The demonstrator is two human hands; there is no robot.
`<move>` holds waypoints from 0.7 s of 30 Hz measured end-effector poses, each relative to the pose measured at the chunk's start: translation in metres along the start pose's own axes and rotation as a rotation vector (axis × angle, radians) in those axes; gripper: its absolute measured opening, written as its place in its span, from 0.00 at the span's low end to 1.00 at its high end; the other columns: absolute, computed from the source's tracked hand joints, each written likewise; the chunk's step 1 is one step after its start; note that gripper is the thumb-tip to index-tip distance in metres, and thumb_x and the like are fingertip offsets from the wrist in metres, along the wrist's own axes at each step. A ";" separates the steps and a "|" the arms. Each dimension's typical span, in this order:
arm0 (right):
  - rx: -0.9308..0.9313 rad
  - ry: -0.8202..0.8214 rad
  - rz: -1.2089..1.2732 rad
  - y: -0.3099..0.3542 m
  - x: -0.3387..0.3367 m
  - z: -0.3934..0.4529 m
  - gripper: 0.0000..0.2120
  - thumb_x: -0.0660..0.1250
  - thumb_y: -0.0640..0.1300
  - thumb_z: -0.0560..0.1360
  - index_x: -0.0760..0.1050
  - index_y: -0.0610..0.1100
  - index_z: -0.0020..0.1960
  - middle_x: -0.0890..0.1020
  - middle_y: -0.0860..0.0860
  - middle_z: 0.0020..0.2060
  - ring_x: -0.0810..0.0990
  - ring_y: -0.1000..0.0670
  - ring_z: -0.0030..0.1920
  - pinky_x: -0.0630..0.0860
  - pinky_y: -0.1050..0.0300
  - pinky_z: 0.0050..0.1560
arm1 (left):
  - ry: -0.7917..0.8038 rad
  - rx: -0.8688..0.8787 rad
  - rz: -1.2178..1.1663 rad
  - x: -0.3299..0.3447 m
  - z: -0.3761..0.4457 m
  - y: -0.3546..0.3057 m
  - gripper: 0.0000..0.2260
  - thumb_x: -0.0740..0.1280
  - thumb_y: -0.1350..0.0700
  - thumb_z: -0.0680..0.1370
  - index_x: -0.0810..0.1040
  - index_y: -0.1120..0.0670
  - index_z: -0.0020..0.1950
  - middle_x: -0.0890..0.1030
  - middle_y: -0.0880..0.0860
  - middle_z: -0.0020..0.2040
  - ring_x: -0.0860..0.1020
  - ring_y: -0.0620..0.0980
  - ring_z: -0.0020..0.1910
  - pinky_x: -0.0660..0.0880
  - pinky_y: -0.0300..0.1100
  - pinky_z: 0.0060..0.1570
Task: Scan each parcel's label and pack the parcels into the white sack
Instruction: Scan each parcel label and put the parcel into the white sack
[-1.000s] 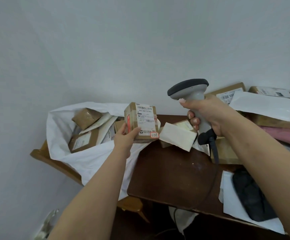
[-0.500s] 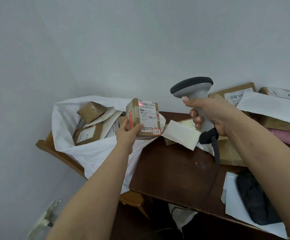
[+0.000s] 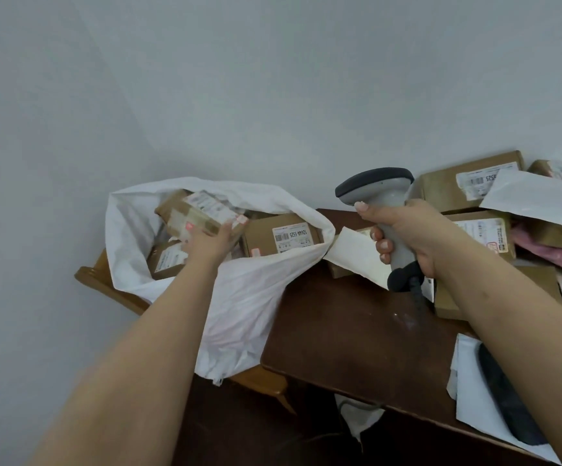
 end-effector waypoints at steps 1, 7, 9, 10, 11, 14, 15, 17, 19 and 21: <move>0.006 -0.013 0.002 -0.002 -0.004 0.001 0.14 0.74 0.47 0.74 0.72 0.41 0.52 0.71 0.49 0.25 0.66 0.54 0.21 0.67 0.63 0.22 | -0.008 -0.032 0.052 0.004 0.002 0.005 0.51 0.65 0.26 0.61 0.61 0.55 0.76 0.68 0.59 0.72 0.66 0.61 0.71 0.66 0.59 0.68; 0.080 -0.093 0.020 -0.018 -0.040 -0.003 0.13 0.74 0.48 0.74 0.74 0.41 0.51 0.72 0.49 0.26 0.67 0.54 0.22 0.68 0.62 0.24 | 0.151 0.069 0.104 0.056 -0.020 0.007 0.34 0.70 0.48 0.76 0.61 0.60 0.76 0.68 0.55 0.72 0.68 0.54 0.69 0.67 0.53 0.68; 0.109 -0.104 0.034 -0.023 -0.053 -0.006 0.12 0.73 0.48 0.74 0.74 0.41 0.49 0.72 0.49 0.26 0.67 0.54 0.22 0.68 0.61 0.24 | 0.241 0.125 0.185 0.071 -0.027 0.010 0.25 0.72 0.53 0.75 0.71 0.58 0.69 0.75 0.53 0.66 0.74 0.53 0.63 0.71 0.49 0.63; 0.117 -0.108 0.037 -0.025 -0.058 -0.008 0.12 0.73 0.47 0.74 0.74 0.41 0.49 0.72 0.49 0.26 0.67 0.54 0.22 0.68 0.61 0.24 | 0.276 0.155 0.270 0.076 -0.029 0.014 0.24 0.73 0.53 0.74 0.72 0.57 0.68 0.76 0.54 0.64 0.75 0.54 0.62 0.72 0.50 0.63; 0.123 -0.113 0.036 -0.027 -0.064 -0.008 0.13 0.73 0.47 0.74 0.74 0.41 0.50 0.72 0.49 0.26 0.67 0.54 0.22 0.68 0.61 0.23 | 0.300 0.159 0.378 0.079 -0.031 0.019 0.27 0.74 0.51 0.73 0.71 0.57 0.69 0.76 0.56 0.64 0.74 0.57 0.63 0.72 0.52 0.63; 0.146 -0.110 0.023 -0.034 -0.070 -0.008 0.14 0.73 0.47 0.74 0.74 0.39 0.52 0.72 0.49 0.25 0.67 0.54 0.21 0.68 0.62 0.22 | 0.300 0.136 0.770 0.078 -0.026 0.046 0.37 0.76 0.45 0.68 0.66 0.54 0.73 0.72 0.58 0.68 0.69 0.61 0.67 0.69 0.58 0.65; 0.156 -0.102 0.015 -0.035 -0.068 -0.006 0.15 0.73 0.47 0.74 0.75 0.39 0.53 0.72 0.49 0.26 0.67 0.54 0.21 0.68 0.62 0.22 | 0.265 0.123 0.896 0.074 -0.024 0.054 0.38 0.75 0.44 0.69 0.63 0.54 0.74 0.70 0.58 0.70 0.65 0.61 0.71 0.65 0.61 0.67; 0.168 -0.087 -0.010 -0.039 -0.058 -0.002 0.15 0.73 0.47 0.74 0.75 0.39 0.54 0.72 0.49 0.27 0.67 0.54 0.21 0.68 0.62 0.22 | 0.166 0.120 1.055 0.062 -0.025 0.062 0.29 0.70 0.48 0.75 0.65 0.52 0.73 0.67 0.58 0.72 0.60 0.61 0.74 0.54 0.65 0.70; 0.173 -0.061 -0.031 -0.042 -0.043 0.004 0.14 0.73 0.47 0.75 0.75 0.40 0.54 0.72 0.49 0.27 0.67 0.54 0.22 0.68 0.63 0.22 | 0.088 0.178 1.069 0.047 -0.028 0.061 0.14 0.63 0.55 0.79 0.74 0.50 0.64 0.75 0.57 0.64 0.68 0.58 0.69 0.49 0.64 0.71; 0.184 -0.027 -0.042 -0.046 -0.026 0.011 0.14 0.73 0.46 0.75 0.74 0.40 0.55 0.72 0.49 0.27 0.67 0.54 0.22 0.68 0.63 0.22 | 0.106 0.311 1.001 0.034 -0.034 0.052 0.10 0.59 0.55 0.81 0.78 0.51 0.58 0.80 0.56 0.57 0.75 0.58 0.60 0.57 0.59 0.71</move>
Point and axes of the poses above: each hand's wrist, its own z-axis towards the middle knuckle, its own x-axis out of the palm, y = z × x, the point moved 6 cm from there along z, towards the middle knuckle
